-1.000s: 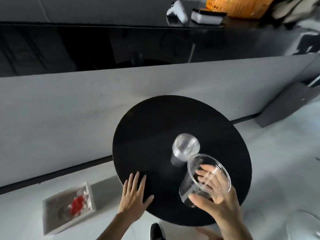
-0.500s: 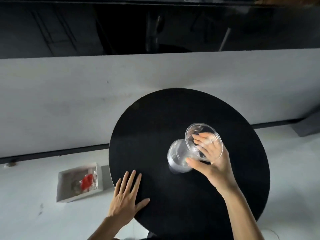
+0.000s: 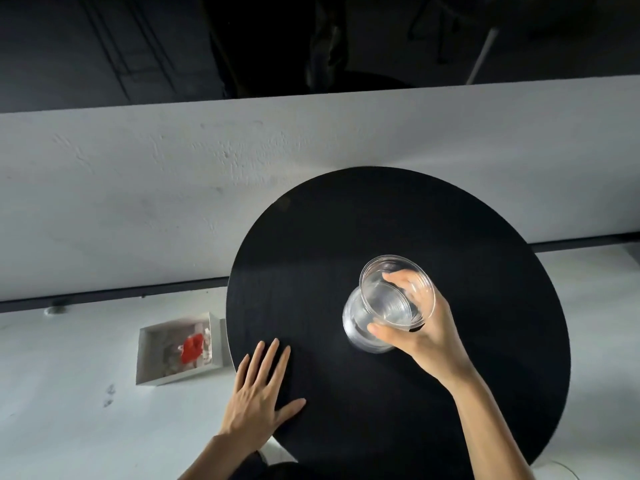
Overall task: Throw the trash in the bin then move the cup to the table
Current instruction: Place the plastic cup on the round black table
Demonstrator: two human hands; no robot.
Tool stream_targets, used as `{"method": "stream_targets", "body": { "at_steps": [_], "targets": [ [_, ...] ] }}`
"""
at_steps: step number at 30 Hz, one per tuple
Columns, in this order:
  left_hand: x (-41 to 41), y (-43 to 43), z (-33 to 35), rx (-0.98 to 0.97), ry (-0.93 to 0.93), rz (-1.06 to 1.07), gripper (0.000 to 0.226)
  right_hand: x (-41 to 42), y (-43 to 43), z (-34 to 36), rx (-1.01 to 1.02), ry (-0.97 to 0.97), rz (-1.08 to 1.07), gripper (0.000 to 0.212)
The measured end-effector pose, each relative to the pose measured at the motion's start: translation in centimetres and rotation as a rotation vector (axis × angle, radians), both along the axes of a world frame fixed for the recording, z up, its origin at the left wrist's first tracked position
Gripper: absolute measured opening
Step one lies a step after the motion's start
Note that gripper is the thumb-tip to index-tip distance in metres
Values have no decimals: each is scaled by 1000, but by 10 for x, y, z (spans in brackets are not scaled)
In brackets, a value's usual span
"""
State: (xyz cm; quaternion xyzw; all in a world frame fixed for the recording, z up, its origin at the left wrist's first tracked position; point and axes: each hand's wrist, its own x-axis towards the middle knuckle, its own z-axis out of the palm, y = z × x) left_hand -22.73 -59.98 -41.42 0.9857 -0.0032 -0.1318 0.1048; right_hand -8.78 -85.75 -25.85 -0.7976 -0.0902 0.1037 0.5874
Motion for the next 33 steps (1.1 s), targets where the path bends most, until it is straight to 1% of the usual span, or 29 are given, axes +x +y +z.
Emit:
{"method": "stream_targets", "body": {
  "at_steps": [3, 7, 12, 17, 20, 22, 25, 27, 30, 33],
  "targets": [
    [0, 0, 0, -12, 2, 5, 87, 0, 2, -6, -15, 50, 19, 75],
    [1, -1, 0, -28, 9, 2, 87, -1, 3, -14, -43, 85, 31, 76],
    [0, -1, -1, -46, -18, 2, 87, -2, 1, -17, -17, 101, 32, 77],
    [0, -2, 0, -44, -1, 4, 86, -3, -1, -17, 1, 107, 50, 80],
    [2, -8, 2, -88, -48, 45, 87, -3, -2, -17, -1, 104, 65, 81],
    [11, -23, 10, -217, -104, 129, 91, -3, -3, -17, -3, 98, 73, 82],
    [37, -61, 36, -508, -110, 194, 103, -4, -3, -17, -8, 87, 80, 82],
    [59, -88, 59, -705, -138, 224, 104, -5, -4, -18, -7, 82, 89, 81],
    [83, -113, 84, -953, -217, 278, 88, -7, -6, -17, 1, 95, 114, 84],
    [88, -121, 90, -1027, -253, 332, 76, -10, -7, -17, 37, 134, 141, 90]
  ]
}}
